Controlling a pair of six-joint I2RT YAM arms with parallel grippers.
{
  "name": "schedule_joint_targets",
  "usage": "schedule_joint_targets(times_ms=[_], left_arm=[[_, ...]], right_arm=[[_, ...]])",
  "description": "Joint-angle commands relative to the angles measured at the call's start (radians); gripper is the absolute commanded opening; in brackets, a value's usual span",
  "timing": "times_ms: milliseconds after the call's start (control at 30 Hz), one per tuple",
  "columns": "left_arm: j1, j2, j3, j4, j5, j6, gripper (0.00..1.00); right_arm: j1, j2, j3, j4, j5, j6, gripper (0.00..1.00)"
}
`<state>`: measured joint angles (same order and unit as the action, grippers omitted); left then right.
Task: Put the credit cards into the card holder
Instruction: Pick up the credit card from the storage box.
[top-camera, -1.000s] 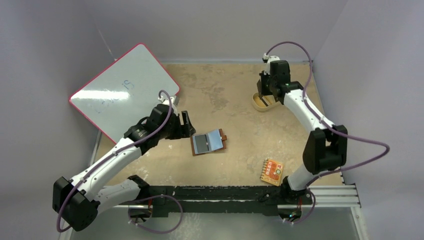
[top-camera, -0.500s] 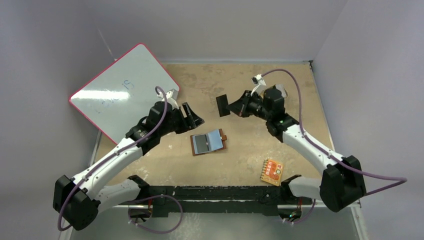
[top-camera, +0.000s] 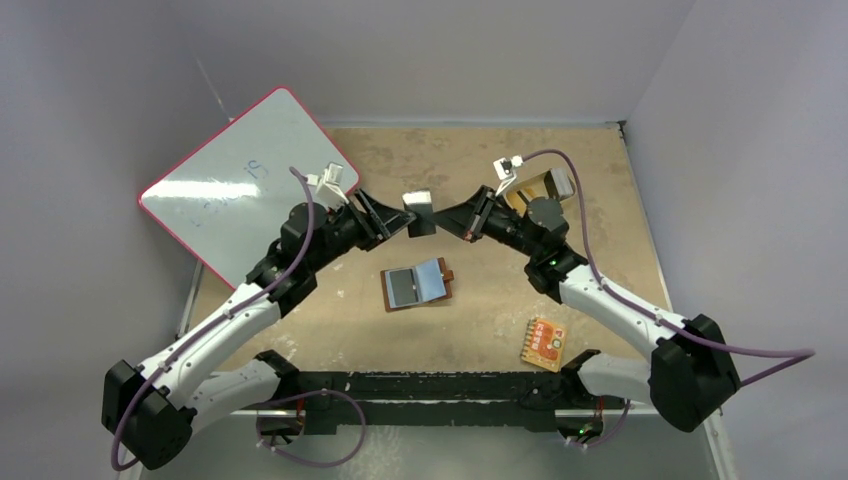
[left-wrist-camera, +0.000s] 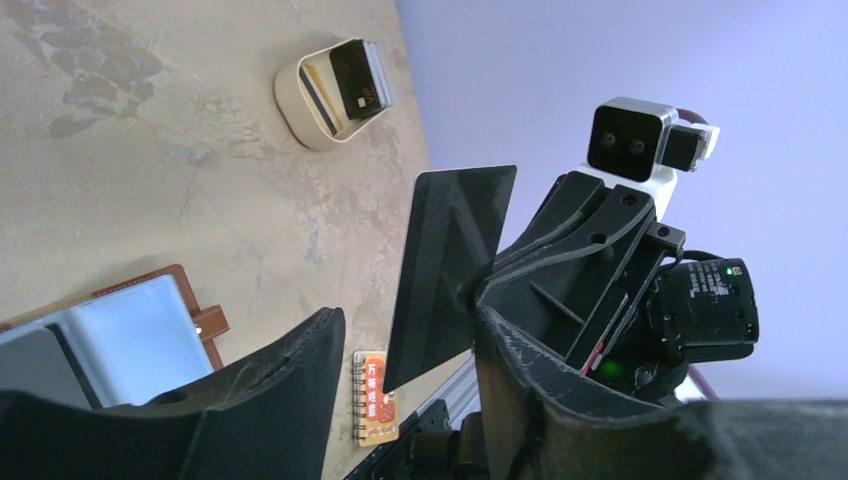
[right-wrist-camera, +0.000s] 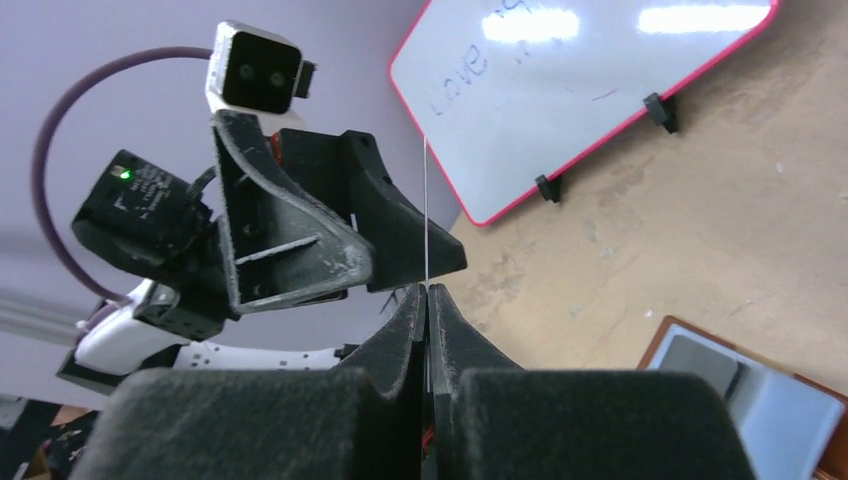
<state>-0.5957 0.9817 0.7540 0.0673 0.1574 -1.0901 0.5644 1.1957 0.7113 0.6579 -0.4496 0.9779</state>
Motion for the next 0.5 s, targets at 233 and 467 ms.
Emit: schedule_joint_targets(times_ms=[233,467], left_arm=[[0.004,-0.006,-0.009,0.116,0.018,-0.016,0.19],[0.004,0.002,-0.015,0.137,0.042,-0.015,0.0]], right_arm=[[0.013,-0.003,-0.04,0.128,-0.05,0.065,0.0],[0.014,-0.002,-0.02,0.064,-0.061,0.025,0.07]])
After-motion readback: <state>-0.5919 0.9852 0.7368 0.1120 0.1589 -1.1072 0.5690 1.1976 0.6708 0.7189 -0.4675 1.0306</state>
